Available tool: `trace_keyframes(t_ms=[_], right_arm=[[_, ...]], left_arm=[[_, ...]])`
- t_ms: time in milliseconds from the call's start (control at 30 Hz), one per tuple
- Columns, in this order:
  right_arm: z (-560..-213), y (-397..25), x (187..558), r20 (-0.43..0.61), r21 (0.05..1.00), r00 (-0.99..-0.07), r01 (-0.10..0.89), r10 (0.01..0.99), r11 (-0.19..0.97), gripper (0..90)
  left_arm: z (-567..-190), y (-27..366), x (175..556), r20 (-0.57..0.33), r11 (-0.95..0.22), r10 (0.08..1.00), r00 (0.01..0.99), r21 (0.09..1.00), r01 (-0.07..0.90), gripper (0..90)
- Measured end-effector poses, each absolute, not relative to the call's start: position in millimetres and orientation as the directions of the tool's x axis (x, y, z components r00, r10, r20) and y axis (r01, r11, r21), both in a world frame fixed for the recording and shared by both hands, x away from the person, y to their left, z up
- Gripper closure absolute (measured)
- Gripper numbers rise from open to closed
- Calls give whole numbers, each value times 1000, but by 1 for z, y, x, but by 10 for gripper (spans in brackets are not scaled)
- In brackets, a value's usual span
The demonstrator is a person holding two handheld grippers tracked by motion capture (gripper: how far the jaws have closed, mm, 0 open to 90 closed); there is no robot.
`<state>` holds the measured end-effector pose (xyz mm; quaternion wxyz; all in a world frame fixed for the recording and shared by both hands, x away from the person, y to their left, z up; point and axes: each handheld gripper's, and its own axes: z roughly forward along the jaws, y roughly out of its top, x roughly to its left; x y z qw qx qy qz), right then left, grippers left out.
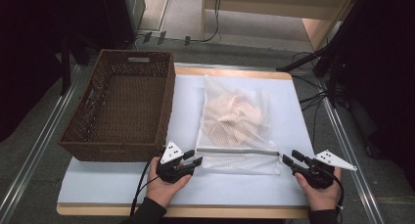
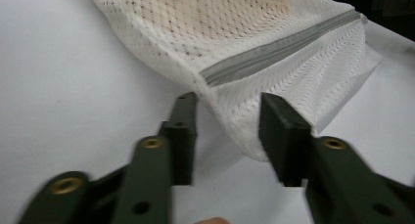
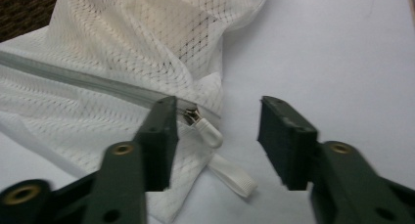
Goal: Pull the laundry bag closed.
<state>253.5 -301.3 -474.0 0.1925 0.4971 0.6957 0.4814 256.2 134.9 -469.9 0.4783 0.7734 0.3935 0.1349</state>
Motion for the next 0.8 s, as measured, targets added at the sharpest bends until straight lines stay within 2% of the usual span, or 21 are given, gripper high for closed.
trace_keyframes(t_ms=[67, 133, 267, 467, 567, 800], right_arm=[[-474, -300, 254, 180, 865, -423, 498, 888, 62, 294], [-475, -298, 254, 151, 867, -405, 493, 902, 77, 190], [-475, -301, 254, 154, 866, -404, 495, 901, 74, 96], [-475, -309, 253, 171, 867, -415, 494, 894, 63, 12], [-476, -314, 252, 179, 868, -411, 494, 894, 53, 2], [-476, -327, 249, 194, 866, -395, 499, 898, 33, 0]], left_arm=[[-468, 136, 254, -158, -229, 743, 650, 853, 469, 341], [-467, 139, 252, -162, -213, 744, 648, 862, 460, 263], [-465, 147, 249, -177, -204, 724, 667, 869, 451, 117], [-465, 151, 243, -154, -241, 680, 716, 876, 417, 41], [-465, 151, 240, -136, -269, 670, 730, 872, 409, 3], [-466, 156, 234, -132, -267, 674, 727, 874, 406, 0]])
